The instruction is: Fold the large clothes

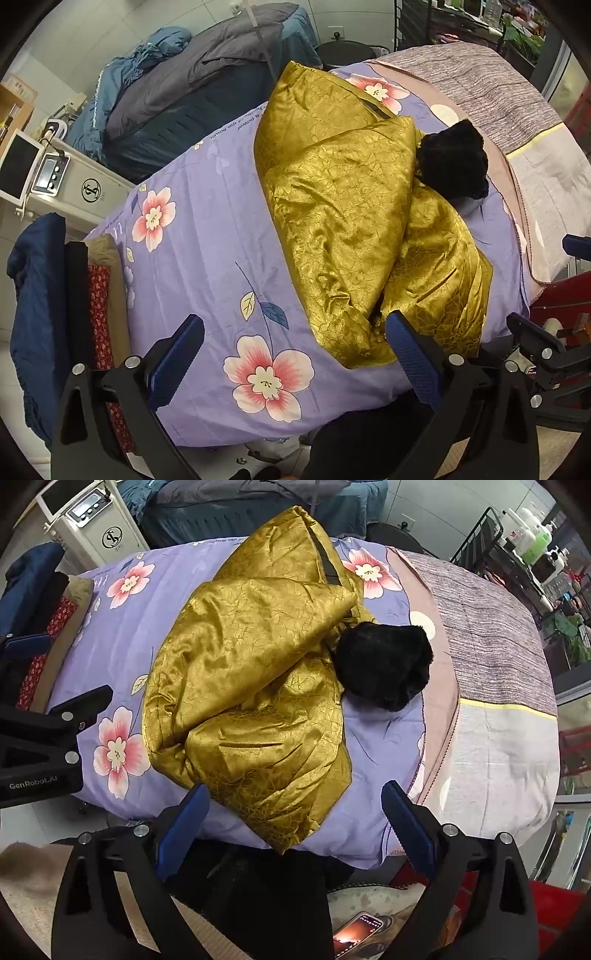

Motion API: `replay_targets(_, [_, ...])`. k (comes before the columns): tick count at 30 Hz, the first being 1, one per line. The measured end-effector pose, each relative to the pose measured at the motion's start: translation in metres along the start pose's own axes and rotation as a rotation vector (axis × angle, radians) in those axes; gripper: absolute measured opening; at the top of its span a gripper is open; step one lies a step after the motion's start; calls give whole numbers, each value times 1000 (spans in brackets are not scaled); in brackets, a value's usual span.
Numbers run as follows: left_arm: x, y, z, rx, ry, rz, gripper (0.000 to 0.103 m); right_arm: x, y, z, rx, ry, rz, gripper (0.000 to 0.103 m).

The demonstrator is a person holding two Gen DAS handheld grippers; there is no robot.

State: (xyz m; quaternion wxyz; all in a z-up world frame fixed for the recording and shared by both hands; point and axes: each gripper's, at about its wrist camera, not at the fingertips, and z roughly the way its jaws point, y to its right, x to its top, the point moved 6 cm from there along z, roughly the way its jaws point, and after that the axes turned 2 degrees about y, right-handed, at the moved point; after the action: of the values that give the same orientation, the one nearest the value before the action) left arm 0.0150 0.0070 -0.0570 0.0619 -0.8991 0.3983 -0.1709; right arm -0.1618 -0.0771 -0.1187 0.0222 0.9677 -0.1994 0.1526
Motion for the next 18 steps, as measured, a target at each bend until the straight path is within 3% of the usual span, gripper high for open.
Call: replay_targets(18, [-1, -2, 0, 7, 1, -11, 97, -4, 3, 0, -9, -14, 1, 93])
